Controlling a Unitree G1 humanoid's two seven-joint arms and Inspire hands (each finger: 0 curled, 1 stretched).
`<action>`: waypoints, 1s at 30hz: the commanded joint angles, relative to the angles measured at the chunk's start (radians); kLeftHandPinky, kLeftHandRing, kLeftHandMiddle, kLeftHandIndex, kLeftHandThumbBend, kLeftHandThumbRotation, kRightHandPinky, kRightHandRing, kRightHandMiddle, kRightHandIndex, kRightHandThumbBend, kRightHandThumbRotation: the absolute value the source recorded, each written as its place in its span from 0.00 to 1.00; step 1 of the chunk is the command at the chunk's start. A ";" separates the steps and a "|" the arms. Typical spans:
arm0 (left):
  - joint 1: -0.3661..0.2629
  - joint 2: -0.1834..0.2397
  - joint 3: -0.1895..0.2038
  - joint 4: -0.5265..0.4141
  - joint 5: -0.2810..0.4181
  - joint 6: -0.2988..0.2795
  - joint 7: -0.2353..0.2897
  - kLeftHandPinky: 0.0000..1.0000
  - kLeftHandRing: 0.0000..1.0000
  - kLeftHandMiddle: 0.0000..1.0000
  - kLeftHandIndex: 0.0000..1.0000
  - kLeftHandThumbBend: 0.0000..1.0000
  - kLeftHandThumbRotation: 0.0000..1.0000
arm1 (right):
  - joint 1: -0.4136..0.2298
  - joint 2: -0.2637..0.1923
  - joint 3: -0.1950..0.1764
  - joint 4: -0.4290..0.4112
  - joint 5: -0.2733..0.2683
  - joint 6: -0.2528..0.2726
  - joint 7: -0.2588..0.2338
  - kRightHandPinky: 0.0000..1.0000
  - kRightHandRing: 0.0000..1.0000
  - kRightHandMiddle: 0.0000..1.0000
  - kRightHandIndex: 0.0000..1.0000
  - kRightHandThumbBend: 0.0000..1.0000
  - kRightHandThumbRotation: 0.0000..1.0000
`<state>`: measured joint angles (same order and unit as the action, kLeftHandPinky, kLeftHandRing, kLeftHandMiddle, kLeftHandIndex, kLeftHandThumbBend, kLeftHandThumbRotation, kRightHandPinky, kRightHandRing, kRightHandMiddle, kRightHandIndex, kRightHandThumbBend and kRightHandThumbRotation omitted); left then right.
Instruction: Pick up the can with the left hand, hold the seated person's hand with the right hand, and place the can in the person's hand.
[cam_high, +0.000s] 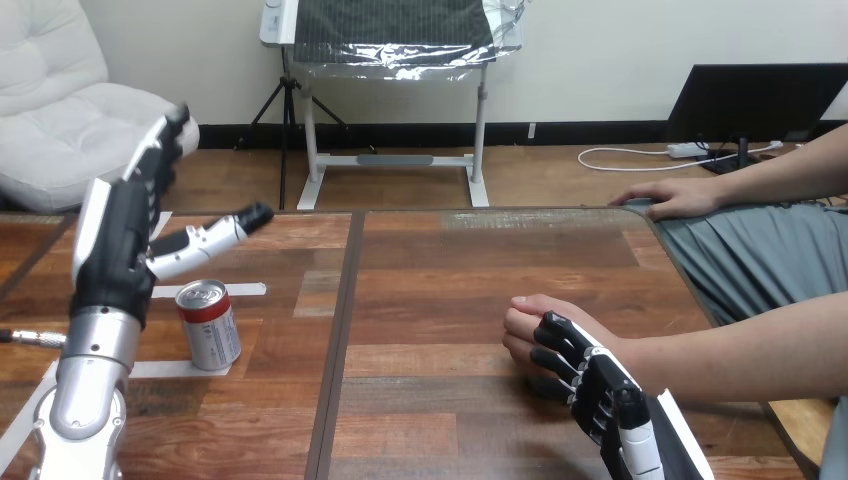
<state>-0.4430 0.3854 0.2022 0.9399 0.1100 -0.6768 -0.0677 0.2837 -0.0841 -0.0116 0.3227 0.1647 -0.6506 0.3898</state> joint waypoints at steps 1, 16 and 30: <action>-0.118 0.042 -0.037 0.058 0.044 0.015 0.045 0.90 0.93 0.94 0.92 0.96 0.31 | -0.075 0.008 -0.007 -0.001 0.020 -0.040 0.004 0.84 0.89 0.90 0.89 0.95 1.00; -0.171 0.075 -0.092 0.181 0.112 0.084 0.106 0.84 0.91 0.94 0.93 0.98 0.33 | -0.070 0.011 -0.005 -0.007 0.014 -0.039 -0.004 0.84 0.88 0.90 0.89 0.95 1.00; -0.194 0.082 -0.129 0.241 0.132 0.142 0.117 0.84 0.90 0.92 0.92 0.94 0.32 | -0.072 0.014 -0.004 0.001 0.010 -0.048 -0.006 0.84 0.88 0.90 0.89 0.95 1.00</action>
<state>-0.5514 0.4376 0.0945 1.1674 0.2300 -0.5419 0.0388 0.2789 -0.0811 -0.0118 0.3274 0.1648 -0.6632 0.3887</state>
